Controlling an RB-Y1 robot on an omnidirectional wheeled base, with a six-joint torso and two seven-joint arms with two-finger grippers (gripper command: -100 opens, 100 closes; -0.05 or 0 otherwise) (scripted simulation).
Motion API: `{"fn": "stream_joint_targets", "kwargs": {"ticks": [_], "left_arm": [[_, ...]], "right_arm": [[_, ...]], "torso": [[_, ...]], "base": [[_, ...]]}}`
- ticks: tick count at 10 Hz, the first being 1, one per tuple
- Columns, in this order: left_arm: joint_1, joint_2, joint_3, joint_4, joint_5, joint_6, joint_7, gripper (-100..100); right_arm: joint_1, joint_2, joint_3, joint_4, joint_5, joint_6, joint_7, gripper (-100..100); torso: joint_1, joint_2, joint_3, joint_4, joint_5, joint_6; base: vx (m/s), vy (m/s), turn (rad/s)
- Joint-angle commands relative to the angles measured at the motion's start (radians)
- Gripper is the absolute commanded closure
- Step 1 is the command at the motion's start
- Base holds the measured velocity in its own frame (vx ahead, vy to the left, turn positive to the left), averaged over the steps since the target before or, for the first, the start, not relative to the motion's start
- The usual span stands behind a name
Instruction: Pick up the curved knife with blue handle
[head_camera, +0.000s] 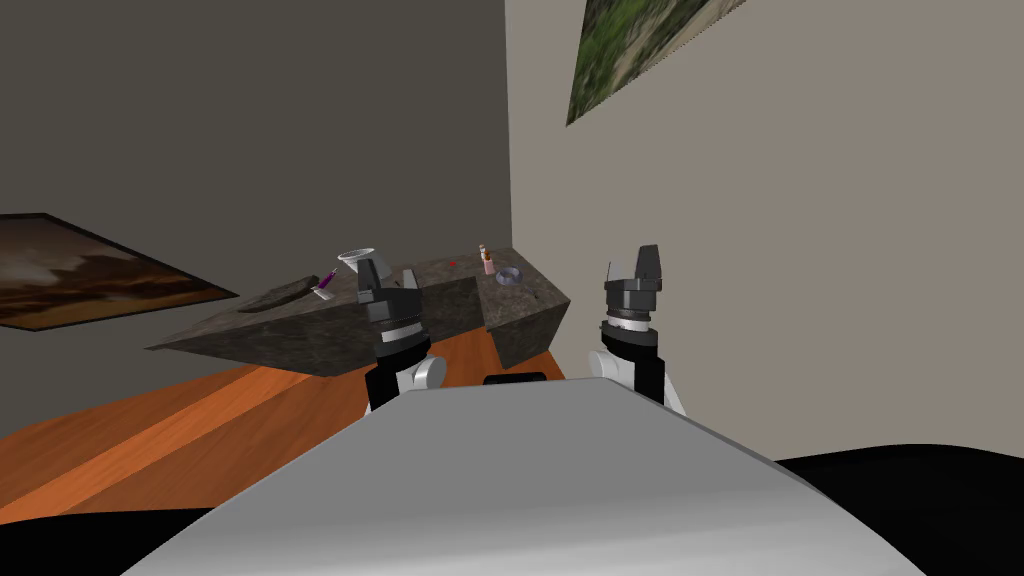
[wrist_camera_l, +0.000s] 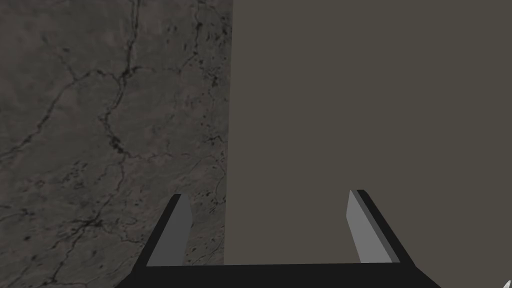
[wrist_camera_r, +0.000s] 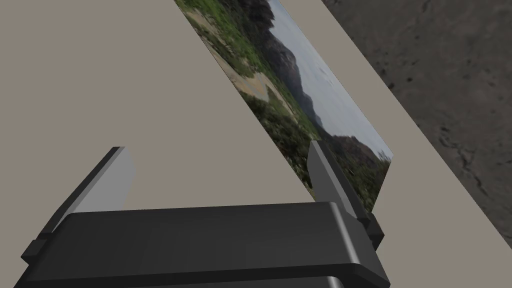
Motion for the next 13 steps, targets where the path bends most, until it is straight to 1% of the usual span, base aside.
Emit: {"fn": "stream_joint_targets", "kwargs": {"ticks": [1, 4, 5, 6, 7, 8, 9, 10, 11, 12, 13], "left_arm": [[0.0, 0.0, 0.0, 0.0, 0.0, 0.0, 0.0, 0], [0.0, 0.0, 0.0, 0.0, 0.0, 0.0, 0.0, 0], [0.0, 0.0, 0.0, 0.0, 0.0, 0.0, 0.0, 0], [0.0, 0.0, 0.0, 0.0, 0.0, 0.0, 0.0, 0], [0.0, 0.0, 0.0, 0.0, 0.0, 0.0, 0.0, 0], [0.0, 0.0, 0.0, 0.0, 0.0, 0.0, 0.0, 0], [0.0, 0.0, 0.0, 0.0, 0.0, 0.0, 0.0, 0], [0.0, 0.0, 0.0, 0.0, 0.0, 0.0, 0.0, 0], [0.0, 0.0, 0.0, 0.0, 0.0, 0.0, 0.0, 0], [0.0, 0.0, 0.0, 0.0, 0.0, 0.0, 0.0, 0], [0.0, 0.0, 0.0, 0.0, 0.0, 0.0, 0.0, 0]], "right_arm": [[0.001, -0.033, 0.002, 0.012, -0.004, -0.001, -0.005, -100], [0.002, -0.127, 0.01, 0.056, -0.019, -0.004, -0.026, -100], [0.002, -0.134, 0.01, 0.056, -0.019, -0.004, -0.026, -100], [0.002, -0.175, 0.014, 0.077, -0.026, -0.004, -0.036, -100], [0.003, -0.203, 0.019, 0.1, -0.034, -0.005, -0.047, -100], [0.003, -0.222, 0.019, 0.1, -0.034, -0.005, -0.047, -100], [0.003, -0.257, 0.024, 0.125, -0.042, -0.004, -0.059, -100], [0.003, -0.27, 0.024, 0.125, -0.042, -0.004, -0.059, -100], [0.003, -0.307, 0.031, 0.153, -0.051, -0.003, -0.072, -100], [0.003, -0.321, 0.031, 0.153, -0.051, -0.003, -0.072, -100], [0.002, -0.358, 0.038, 0.182, -0.06, -0.001, -0.085, -100]], "torso": [[0.0, 0.0, 0.0, 0.0, 0.0, 0.0], [-0.001, 0.001, 0.001, 0.0, 0.0, 0.0], [-0.002, 0.002, 0.001, 0.0, 0.0, 0.0], [-0.002, 0.001, 0.001, 0.0, 0.0, 0.0], [-0.001, 0.001, 0.001, 0.0, 0.0, 0.0], [-0.002, 0.001, 0.001, 0.0, 0.0, 0.0], [-0.001, 0.001, 0.001, 0.0, 0.0, 0.0], [-0.001, 0.002, 0.001, 0.0, 0.0, 0.0], [-0.001, 0.001, 0.001, 0.0, 0.0, 0.0], [-0.001, 0.001, 0.001, 0.0, 0.0, 0.0], [-0.001, 0.001, 0.001, 0.0, 0.0, 0.0]], "base": [[-0.006, -0.005, 0.024], [-0.022, -0.015, 0.045], [-0.021, -0.017, 0.018], [-0.016, -0.012, 0.049], [-0.022, -0.019, 0.067], [-0.02, -0.014, 0.037], [-0.027, -0.015, 0.066], [-0.021, -0.012, 0.036], [-0.024, -0.012, 0.074], [-0.018, -0.011, 0.041], [-0.017, -0.013, 0.068]]}}
